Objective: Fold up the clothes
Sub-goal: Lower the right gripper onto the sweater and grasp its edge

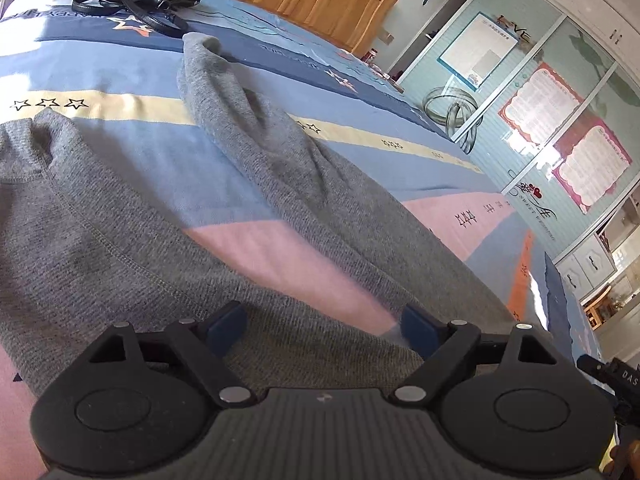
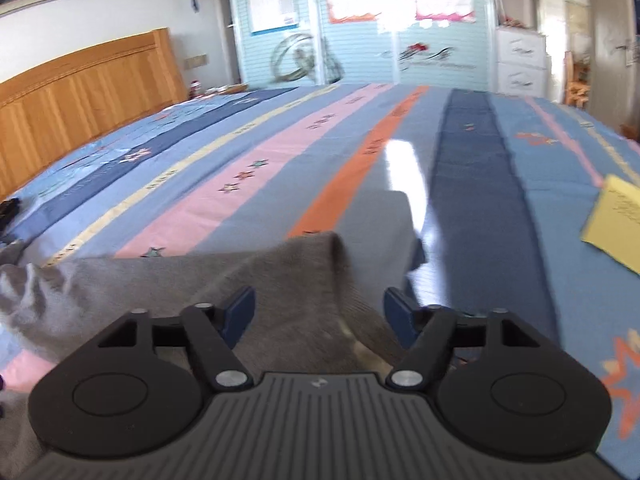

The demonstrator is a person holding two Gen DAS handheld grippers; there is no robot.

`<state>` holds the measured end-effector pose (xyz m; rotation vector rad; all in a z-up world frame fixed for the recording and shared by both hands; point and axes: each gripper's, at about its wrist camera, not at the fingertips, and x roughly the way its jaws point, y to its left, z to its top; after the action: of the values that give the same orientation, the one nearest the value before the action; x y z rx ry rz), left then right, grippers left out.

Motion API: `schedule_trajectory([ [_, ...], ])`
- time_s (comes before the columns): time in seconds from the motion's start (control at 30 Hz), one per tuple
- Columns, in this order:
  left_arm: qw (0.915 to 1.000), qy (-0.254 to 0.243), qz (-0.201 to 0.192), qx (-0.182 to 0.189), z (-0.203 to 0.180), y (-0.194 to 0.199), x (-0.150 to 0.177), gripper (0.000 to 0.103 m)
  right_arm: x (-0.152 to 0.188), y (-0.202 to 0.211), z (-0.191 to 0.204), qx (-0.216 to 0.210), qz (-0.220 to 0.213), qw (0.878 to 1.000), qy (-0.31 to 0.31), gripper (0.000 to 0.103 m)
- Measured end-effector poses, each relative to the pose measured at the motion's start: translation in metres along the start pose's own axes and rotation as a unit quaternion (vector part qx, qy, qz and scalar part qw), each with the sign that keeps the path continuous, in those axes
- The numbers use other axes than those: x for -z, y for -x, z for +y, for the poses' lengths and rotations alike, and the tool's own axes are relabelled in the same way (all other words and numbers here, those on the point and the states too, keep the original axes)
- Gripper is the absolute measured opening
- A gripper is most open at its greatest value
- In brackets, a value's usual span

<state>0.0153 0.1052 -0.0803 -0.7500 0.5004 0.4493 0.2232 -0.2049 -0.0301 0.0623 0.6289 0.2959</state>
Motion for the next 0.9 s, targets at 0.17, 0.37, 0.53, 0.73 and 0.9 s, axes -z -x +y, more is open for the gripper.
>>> schedule_trajectory([
  [0.17,0.9999,0.002,-0.015,-0.002,0.001,-0.003,-0.002,0.088,-0.023,-0.04,-0.016,-0.016,0.007,0.994,-0.106,0.081],
  [0.37,0.9996,0.003,-0.027,-0.004,0.003,-0.008,-0.005,0.089,-0.031,-0.077,-0.028,-0.058,0.037,0.981,-0.18,0.086],
  [0.53,0.9991,0.003,-0.042,-0.009,0.003,-0.01,-0.006,0.09,-0.026,-0.097,-0.043,-0.117,0.051,0.964,-0.234,0.091],
  [0.73,0.9986,-0.005,-0.051,-0.011,0.001,-0.011,-0.004,0.092,-0.028,-0.116,-0.045,-0.179,0.071,0.944,-0.267,0.099],
  [0.9,0.9988,-0.004,-0.048,-0.007,0.001,-0.011,-0.005,0.093,-0.036,-0.131,-0.037,-0.154,0.115,0.947,-0.259,0.099],
])
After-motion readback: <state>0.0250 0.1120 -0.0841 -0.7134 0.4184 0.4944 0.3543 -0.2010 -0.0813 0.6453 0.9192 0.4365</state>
